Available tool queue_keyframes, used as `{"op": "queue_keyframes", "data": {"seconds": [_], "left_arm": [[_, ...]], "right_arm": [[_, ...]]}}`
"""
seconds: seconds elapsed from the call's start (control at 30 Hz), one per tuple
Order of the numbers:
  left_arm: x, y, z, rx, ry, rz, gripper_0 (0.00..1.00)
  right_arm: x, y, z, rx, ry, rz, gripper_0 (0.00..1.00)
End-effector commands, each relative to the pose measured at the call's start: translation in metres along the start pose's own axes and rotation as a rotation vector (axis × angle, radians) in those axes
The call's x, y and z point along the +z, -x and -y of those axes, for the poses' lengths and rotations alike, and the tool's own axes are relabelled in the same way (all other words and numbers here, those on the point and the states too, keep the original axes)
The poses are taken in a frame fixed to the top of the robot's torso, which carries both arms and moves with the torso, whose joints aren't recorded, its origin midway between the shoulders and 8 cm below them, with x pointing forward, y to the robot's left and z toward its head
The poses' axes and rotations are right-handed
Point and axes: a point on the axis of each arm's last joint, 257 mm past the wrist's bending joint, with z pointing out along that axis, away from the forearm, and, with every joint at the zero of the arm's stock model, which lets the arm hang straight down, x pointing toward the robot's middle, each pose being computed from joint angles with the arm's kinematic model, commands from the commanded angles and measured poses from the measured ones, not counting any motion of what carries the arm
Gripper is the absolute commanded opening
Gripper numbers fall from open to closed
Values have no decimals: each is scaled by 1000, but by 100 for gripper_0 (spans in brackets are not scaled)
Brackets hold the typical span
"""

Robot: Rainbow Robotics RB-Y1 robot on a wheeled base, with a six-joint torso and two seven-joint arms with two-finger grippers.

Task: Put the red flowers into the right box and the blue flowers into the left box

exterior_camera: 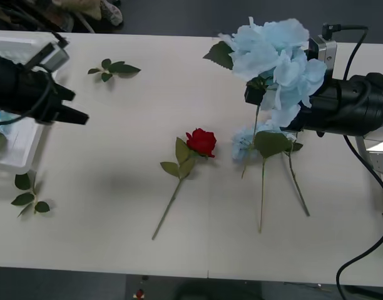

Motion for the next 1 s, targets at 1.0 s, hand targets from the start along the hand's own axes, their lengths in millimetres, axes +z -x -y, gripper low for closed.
{"op": "queue_keyframes", "data": {"seconds": [1.0], "left_arm": [[182, 146, 294, 149, -499, 568, 100]], "right_arm": [[2, 17, -5, -47, 21, 14, 0]]}}
